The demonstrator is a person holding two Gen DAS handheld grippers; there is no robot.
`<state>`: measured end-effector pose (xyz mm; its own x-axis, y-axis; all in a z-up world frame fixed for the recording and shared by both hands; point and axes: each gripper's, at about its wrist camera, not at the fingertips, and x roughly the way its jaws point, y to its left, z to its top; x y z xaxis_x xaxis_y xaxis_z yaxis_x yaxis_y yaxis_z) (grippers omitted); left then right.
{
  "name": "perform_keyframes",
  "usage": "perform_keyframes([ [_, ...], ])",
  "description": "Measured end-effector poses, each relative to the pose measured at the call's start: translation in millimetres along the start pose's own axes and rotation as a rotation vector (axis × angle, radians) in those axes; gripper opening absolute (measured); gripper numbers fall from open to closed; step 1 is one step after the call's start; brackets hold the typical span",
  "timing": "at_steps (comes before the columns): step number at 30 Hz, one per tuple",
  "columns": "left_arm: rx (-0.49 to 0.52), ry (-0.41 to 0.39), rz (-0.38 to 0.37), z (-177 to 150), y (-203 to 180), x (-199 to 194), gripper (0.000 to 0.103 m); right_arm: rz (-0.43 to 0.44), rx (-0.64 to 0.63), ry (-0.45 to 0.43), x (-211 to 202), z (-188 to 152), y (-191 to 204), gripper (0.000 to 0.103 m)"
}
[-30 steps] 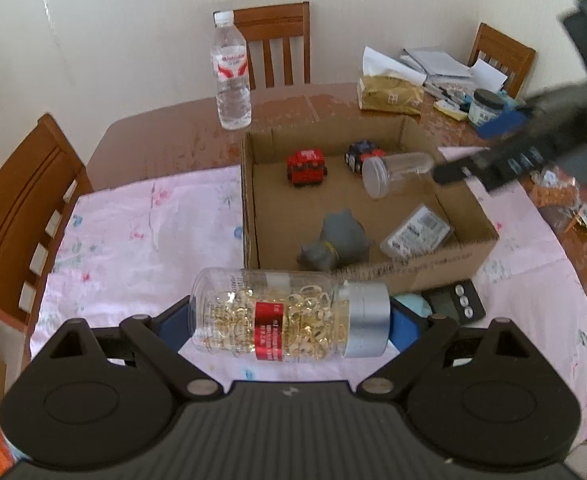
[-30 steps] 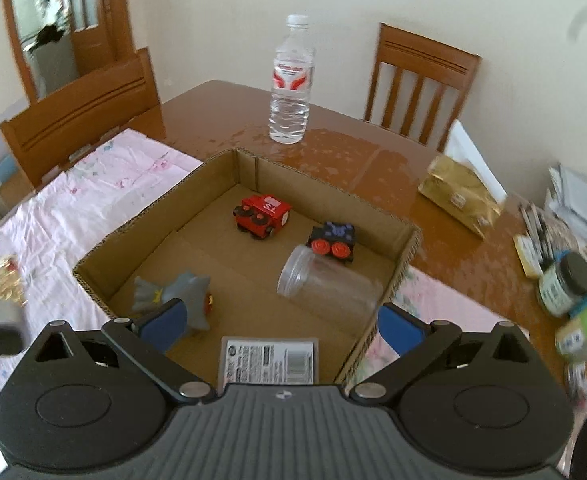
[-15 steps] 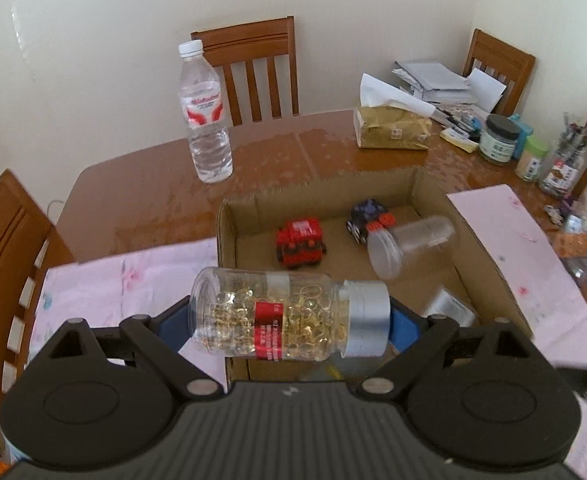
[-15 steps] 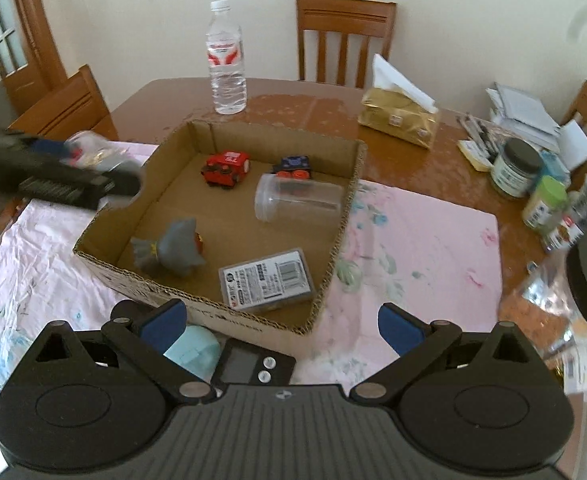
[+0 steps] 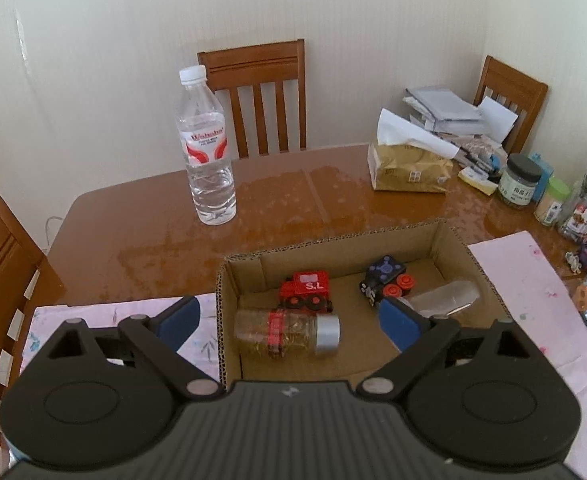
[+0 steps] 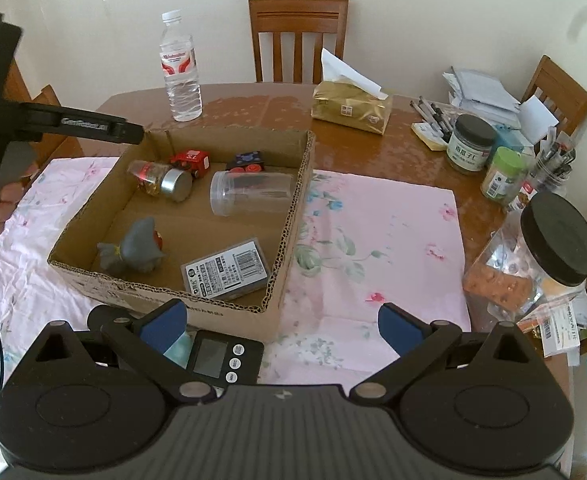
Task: Organize rigid objects
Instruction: 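Drop the clear jar into the box with the right tool while the left tool drops the capsule bottle in, then grasp the green MEDICAL swab tub with the right tool while the left tool grasps the black oval case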
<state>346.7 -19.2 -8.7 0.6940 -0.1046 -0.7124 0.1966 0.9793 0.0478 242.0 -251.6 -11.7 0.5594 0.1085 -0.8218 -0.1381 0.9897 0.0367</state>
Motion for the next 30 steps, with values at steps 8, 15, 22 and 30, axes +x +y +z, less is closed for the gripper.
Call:
perform_keyframes([
  [8, -0.026, 0.001, 0.009, -25, 8, -29, 0.099, 0.009, 0.008, 0.0, 2, -3, 5, 0.103],
  [15, -0.072, -0.002, 0.025, -75, 17, -56, 0.1, 0.013, 0.011, 0.015, 6, -21, 16, 0.103],
  [22, -0.058, 0.039, 0.039, -124, 18, -67, 0.1, 0.05, 0.008, 0.057, 18, -55, 35, 0.103],
  [30, -0.109, 0.119, 0.014, -168, 21, -67, 0.1, 0.124, -0.069, 0.121, 25, -84, 72, 0.103],
])
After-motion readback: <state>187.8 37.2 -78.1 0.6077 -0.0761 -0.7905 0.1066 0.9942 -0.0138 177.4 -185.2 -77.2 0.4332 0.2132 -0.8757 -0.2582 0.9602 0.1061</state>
